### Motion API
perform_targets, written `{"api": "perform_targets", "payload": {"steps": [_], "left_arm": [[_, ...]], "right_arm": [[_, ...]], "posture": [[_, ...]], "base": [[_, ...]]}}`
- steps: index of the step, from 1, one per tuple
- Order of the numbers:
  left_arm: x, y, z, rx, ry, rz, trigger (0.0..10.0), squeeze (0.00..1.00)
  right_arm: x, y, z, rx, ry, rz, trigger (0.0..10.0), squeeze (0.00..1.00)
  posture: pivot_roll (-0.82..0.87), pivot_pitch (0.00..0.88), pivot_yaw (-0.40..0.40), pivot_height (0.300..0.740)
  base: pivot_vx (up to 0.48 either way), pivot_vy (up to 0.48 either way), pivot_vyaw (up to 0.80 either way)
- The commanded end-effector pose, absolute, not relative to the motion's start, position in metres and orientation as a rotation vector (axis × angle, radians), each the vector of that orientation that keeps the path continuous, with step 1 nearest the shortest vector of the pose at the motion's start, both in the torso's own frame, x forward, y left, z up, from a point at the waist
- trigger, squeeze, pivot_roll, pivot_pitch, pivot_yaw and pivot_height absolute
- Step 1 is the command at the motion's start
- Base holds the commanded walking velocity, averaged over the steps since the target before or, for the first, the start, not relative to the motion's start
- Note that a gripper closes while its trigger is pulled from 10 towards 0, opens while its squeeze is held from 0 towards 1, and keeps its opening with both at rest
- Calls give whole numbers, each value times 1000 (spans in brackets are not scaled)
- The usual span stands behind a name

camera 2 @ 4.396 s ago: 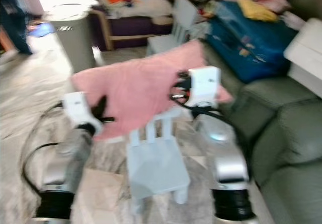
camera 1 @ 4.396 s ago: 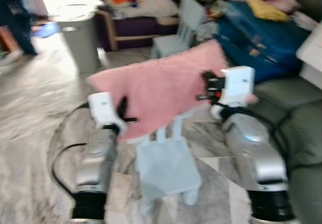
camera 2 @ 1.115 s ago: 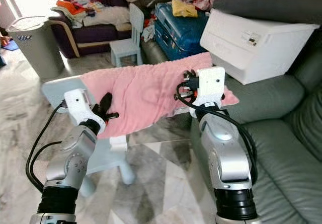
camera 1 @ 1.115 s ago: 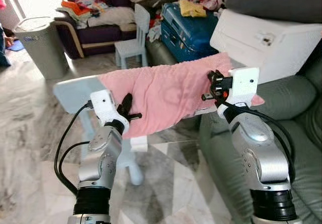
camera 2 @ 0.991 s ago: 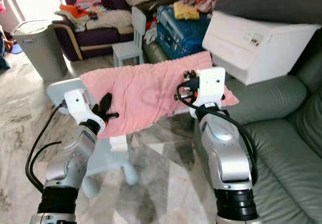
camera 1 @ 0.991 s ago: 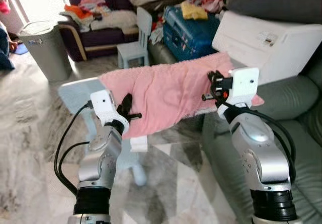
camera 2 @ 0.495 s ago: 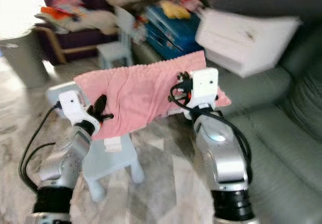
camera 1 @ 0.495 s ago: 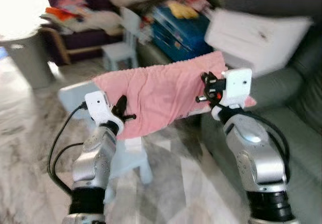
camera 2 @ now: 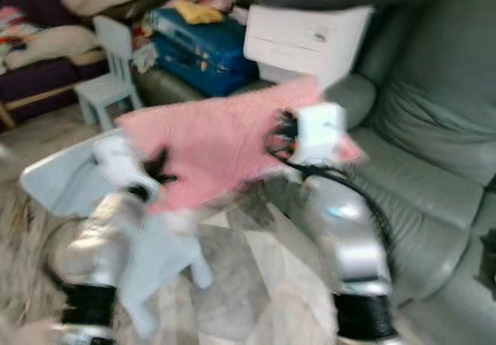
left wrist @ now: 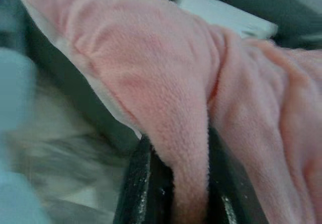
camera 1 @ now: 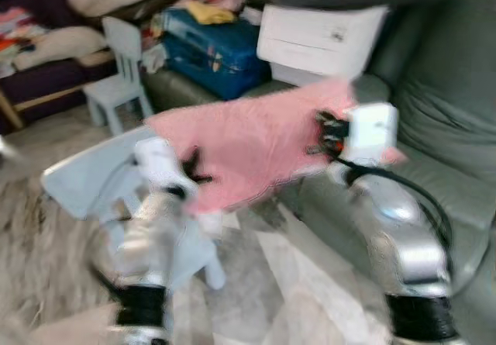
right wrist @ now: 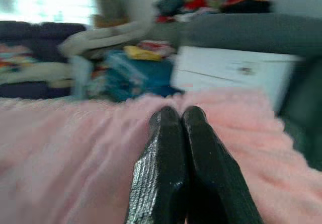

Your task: Move the pillow to the sofa

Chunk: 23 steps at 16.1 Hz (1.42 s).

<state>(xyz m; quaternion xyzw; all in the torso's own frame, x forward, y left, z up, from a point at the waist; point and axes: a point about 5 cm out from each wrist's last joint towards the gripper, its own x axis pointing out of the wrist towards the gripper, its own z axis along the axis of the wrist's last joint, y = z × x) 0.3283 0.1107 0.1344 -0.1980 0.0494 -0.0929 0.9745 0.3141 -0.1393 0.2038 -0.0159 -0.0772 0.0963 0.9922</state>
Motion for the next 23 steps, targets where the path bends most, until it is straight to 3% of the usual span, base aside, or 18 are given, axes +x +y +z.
{"api": "perform_targets", "payload": {"steps": [1,5,9,13,16,23], "left_arm": [[331,119,140,-377,78,-168,10000,0],[331,120,137,-356,84,-158,10000,0],[332,120,143,-296,42,-182,10000,0],[333,125,149,-216,-21,-227,10000,0],[333,133,147,-286,-5,-206,10000,0],[331,128,144,-305,-9,-212,10000,0]], "right_arm": [[313,-128,215,-21,-204,236,10000,0],[312,-127,215,-16,-203,233,10000,0],[312,-127,215,-13,-207,229,10000,0],[312,-127,216,-13,-209,227,10000,0],[312,-127,215,-10,-208,229,10000,0],[312,-127,216,-13,-204,232,10000,0]], "posture": [[-117,13,9,740],[-115,17,11,740],[-114,19,12,740],[-111,22,15,740],[-111,22,15,740],[-116,24,12,740]], "base": [[0,480,-800],[0,423,-800],[0,0,-611],[0,0,0],[0,0,0],[414,0,-425]]}}
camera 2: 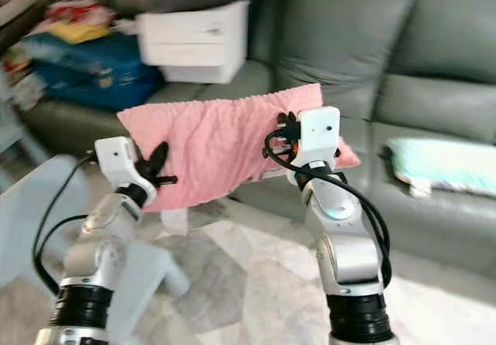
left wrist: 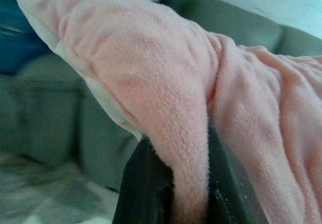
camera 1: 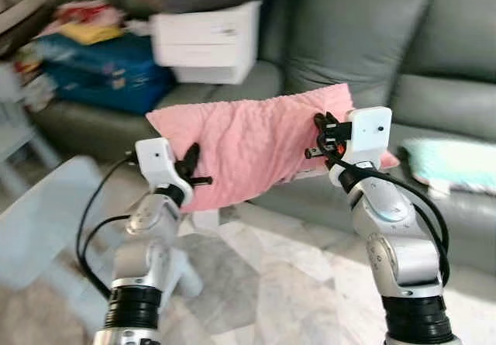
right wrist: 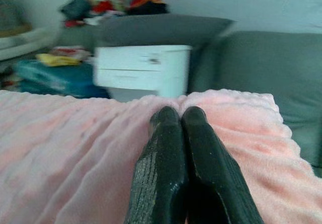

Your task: Move the pillow to the sofa

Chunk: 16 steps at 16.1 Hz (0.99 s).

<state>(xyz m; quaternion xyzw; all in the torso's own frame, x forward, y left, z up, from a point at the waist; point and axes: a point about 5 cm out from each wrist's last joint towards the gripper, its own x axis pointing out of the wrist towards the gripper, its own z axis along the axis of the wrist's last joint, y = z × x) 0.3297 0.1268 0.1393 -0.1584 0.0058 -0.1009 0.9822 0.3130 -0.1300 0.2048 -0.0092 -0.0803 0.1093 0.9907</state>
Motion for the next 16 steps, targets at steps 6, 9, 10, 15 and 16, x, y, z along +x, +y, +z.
{"api": "perform_targets", "payload": {"steps": [6,9,10,15,16], "left_arm": [[331,125,143,-313,-5,-219,10000,0],[330,124,142,-316,-4,-219,10000,0],[330,125,141,-317,-3,-218,10000,0],[330,125,141,-322,-5,-216,10000,0],[330,125,141,-324,-5,-214,10000,0]], "right_arm": [[312,-128,216,-15,-205,233,10000,0],[312,-128,216,-17,-204,233,10000,0],[312,-128,216,-18,-204,234,10000,0],[311,-128,215,-24,-204,235,10000,0],[311,-128,215,-25,-203,235,10000,0]], "posture": [[-122,19,10,740],[-122,22,10,740],[-122,22,10,740],[-125,24,12,740],[-126,25,13,740]], "base": [[470,0,-503],[477,0,-144],[480,0,0],[480,0,0],[480,0,0]]}}
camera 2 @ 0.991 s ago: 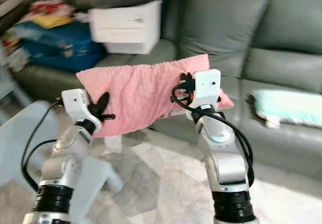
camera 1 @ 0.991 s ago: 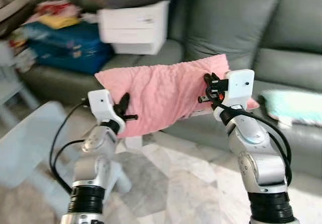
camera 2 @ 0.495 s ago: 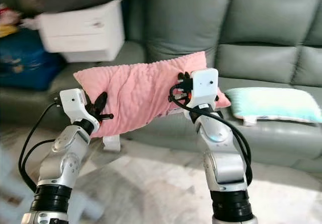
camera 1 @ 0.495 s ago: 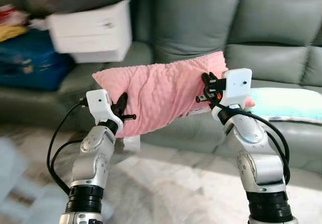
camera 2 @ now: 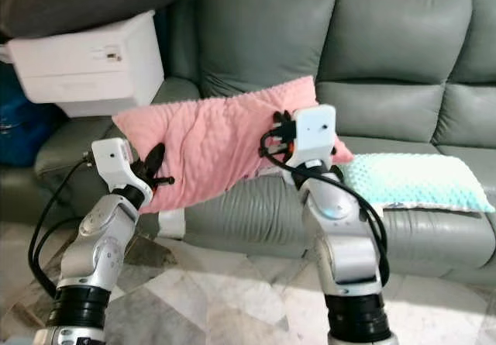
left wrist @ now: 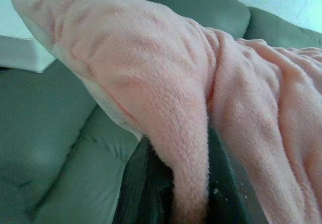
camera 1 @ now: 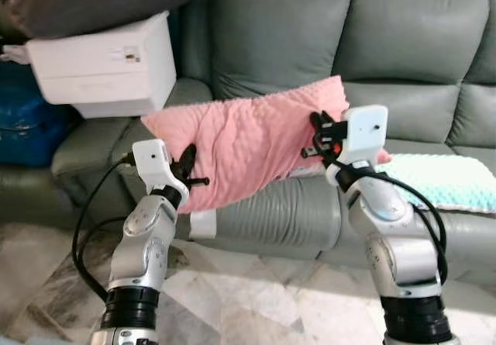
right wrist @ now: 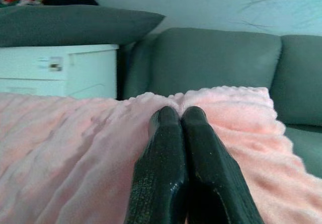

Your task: Move the pillow to the sofa

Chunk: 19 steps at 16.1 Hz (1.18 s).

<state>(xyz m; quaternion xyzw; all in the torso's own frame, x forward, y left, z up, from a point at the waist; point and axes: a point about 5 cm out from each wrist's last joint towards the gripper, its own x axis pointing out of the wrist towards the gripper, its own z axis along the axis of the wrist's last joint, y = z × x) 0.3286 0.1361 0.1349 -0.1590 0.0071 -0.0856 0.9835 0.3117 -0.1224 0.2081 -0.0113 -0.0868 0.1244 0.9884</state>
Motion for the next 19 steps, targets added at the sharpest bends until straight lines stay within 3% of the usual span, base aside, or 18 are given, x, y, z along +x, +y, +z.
{"api": "perform_targets", "payload": {"steps": [1,10,19], "left_arm": [[330,125,141,-323,-5,-213,10000,0],[330,122,139,-326,8,-220,10000,0],[333,120,137,-283,47,-213,10000,0]], "right_arm": [[311,-128,215,-25,-203,235,10000,0],[310,-128,215,-23,-204,233,10000,0],[311,-128,214,-21,-207,229,10000,0]], "posture": [[-126,25,13,740],[-125,26,18,740],[-123,19,22,740]], "base": [[480,0,0],[472,0,0],[0,437,0]]}}
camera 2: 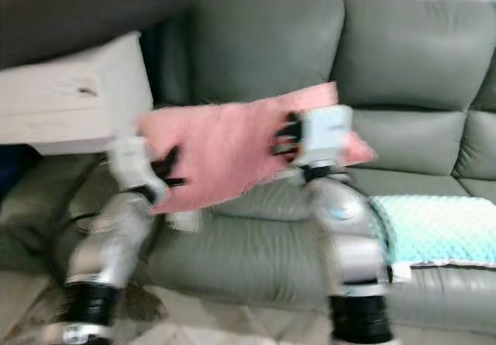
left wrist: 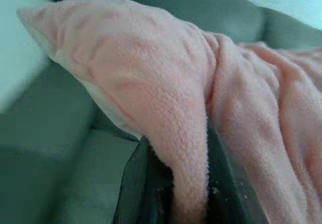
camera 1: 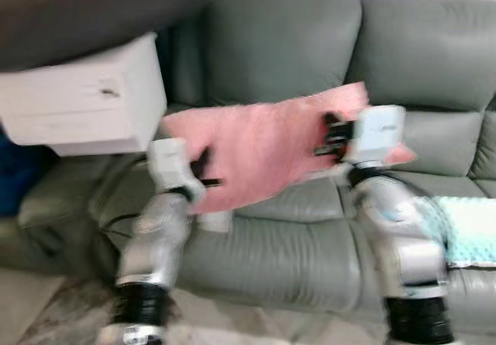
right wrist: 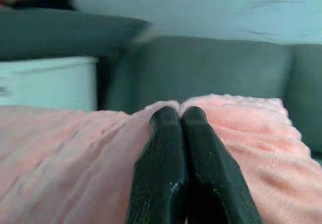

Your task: Move the pillow to the sofa

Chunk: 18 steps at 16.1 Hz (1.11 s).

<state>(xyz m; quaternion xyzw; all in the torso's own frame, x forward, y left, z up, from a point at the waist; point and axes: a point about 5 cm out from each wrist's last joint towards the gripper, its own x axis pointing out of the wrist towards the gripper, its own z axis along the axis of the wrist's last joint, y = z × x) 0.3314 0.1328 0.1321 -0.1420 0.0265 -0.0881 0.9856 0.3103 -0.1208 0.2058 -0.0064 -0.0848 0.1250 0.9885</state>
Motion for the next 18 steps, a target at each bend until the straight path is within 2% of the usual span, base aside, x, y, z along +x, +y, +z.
{"api": "perform_targets", "payload": {"steps": [1,4,12,17,18], "left_arm": [[333,119,137,-282,48,-214,10000,0],[332,118,138,-273,26,-212,10000,0],[330,112,141,-297,-6,-247,10000,0],[330,111,140,-313,-8,-252,10000,0],[329,110,141,-334,-18,-262,10000,0]], "right_arm": [[311,-128,215,-22,-209,229,10000,0],[311,-128,215,-23,-211,231,10000,0],[311,-130,215,-24,-209,226,10000,0],[311,-129,214,-23,-202,229,10000,0],[311,-129,215,-23,-205,229,10000,0]], "posture": [[-123,19,22,740],[-123,16,21,740],[-126,15,18,740],[-129,17,16,740],[-129,17,16,740]], "base": [[0,442,0],[0,433,0],[0,0,0],[0,0,-800],[0,0,0]]}}
